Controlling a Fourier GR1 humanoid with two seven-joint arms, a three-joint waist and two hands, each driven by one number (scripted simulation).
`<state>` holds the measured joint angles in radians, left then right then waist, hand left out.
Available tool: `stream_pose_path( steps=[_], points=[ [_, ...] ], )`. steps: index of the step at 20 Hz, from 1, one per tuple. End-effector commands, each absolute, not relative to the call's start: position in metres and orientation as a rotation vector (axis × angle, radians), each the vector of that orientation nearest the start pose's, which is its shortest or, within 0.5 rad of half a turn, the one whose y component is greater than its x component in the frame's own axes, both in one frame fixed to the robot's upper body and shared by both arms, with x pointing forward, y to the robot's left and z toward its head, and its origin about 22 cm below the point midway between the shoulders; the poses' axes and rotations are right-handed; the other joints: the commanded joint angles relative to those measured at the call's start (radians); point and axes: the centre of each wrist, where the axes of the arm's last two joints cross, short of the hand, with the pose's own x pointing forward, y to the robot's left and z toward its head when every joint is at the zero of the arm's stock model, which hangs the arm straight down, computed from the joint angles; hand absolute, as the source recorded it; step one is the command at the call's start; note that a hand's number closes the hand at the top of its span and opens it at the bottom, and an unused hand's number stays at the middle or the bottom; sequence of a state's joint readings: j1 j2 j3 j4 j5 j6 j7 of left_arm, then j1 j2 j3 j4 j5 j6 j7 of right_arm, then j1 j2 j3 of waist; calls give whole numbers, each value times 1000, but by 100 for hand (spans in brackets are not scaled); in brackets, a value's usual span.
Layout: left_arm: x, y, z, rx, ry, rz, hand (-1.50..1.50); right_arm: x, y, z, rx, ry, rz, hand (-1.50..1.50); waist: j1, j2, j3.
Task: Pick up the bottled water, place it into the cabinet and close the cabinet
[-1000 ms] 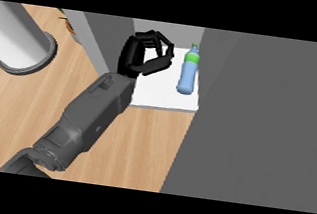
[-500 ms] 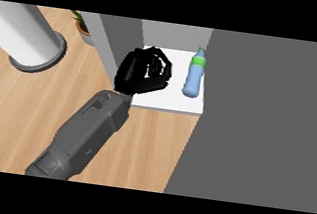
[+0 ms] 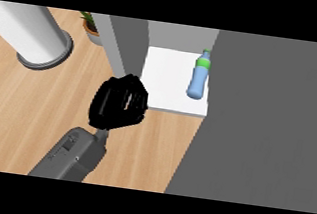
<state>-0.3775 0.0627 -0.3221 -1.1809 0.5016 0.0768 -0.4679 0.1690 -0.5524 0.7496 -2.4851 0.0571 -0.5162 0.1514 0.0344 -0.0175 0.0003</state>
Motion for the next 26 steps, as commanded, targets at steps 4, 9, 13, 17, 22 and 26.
stream_pose_path(
  steps=[4,9,13,17,22,26],
  points=[
    [242,181,-4,-526,-1831,127,150,76,-164,174,437,-1868,475,150,1,7,-2],
    [193,210,4,-473,-1827,147,150,68,-157,179,551,-1859,538,150,-5,4,-2],
    [174,228,11,-455,-1857,165,150,71,-147,185,577,-1826,570,150,2,3,-6],
    [148,251,37,-425,-1873,151,150,87,-138,190,551,-1858,548,150,9,6,-4],
    [129,255,36,-418,-1898,182,150,106,-106,200,533,-1897,524,150,-6,8,-5],
    [120,286,34,-399,-1896,189,150,136,-69,217,525,-1902,493,150,-10,14,-3]
  ],
)
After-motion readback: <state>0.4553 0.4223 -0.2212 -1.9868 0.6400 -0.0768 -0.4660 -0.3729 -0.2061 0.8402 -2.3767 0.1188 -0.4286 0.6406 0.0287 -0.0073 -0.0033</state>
